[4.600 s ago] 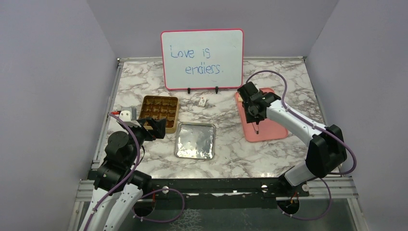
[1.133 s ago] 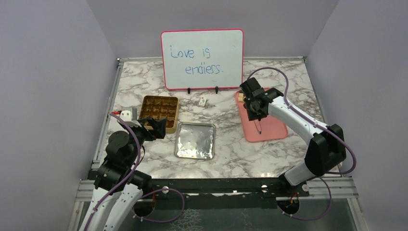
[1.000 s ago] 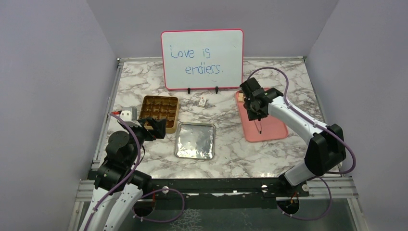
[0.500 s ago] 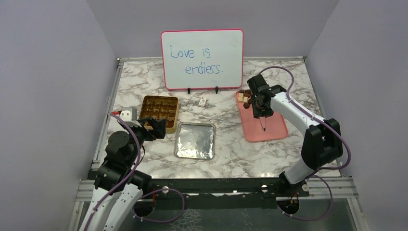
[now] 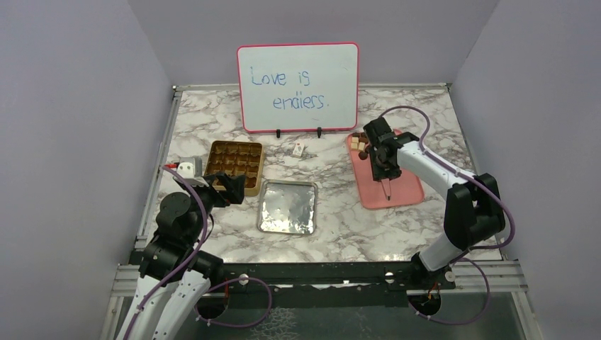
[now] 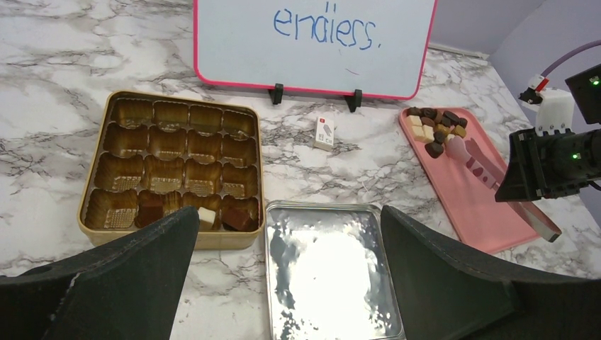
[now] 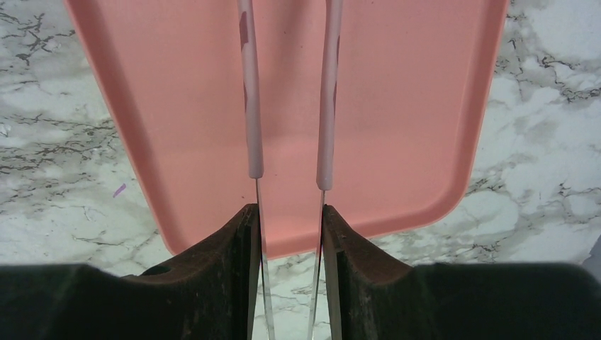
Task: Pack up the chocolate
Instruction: Pick up the fake chocolate from the plate, then place the fake chocolate in the packing box, then adjust the clamp, then pick up the fake chocolate from the plate.
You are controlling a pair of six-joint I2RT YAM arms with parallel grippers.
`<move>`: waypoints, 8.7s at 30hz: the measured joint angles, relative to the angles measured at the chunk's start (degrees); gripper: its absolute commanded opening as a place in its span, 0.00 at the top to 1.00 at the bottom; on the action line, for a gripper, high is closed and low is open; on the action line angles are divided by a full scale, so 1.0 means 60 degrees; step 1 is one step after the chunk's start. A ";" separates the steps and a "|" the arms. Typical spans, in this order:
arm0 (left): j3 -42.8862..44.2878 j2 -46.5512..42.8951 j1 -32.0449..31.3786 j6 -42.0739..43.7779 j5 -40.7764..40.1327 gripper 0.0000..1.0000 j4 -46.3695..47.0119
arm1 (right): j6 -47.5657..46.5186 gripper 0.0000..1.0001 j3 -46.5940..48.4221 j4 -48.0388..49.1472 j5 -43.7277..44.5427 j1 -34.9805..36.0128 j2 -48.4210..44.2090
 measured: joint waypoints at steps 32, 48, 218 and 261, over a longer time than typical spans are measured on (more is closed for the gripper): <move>-0.0004 -0.0007 0.0000 0.0004 -0.0080 0.01 0.0007 | 0.0106 0.71 0.0102 0.0208 -0.0248 -0.0087 -0.0732; 0.2783 0.0484 0.0000 -0.0291 -0.0321 0.01 -0.0342 | 0.0157 0.72 -0.0193 0.0273 -0.1825 0.0528 -0.2499; 0.0211 0.3690 -0.0379 -0.0219 0.2998 0.01 0.1519 | -0.0025 0.62 0.1894 -0.0284 -0.0681 -0.1410 -0.0696; 0.0211 0.3246 -0.0565 -0.0033 0.1956 0.01 0.1249 | -0.0022 0.71 0.1246 0.0477 -0.0911 -0.1639 -0.0138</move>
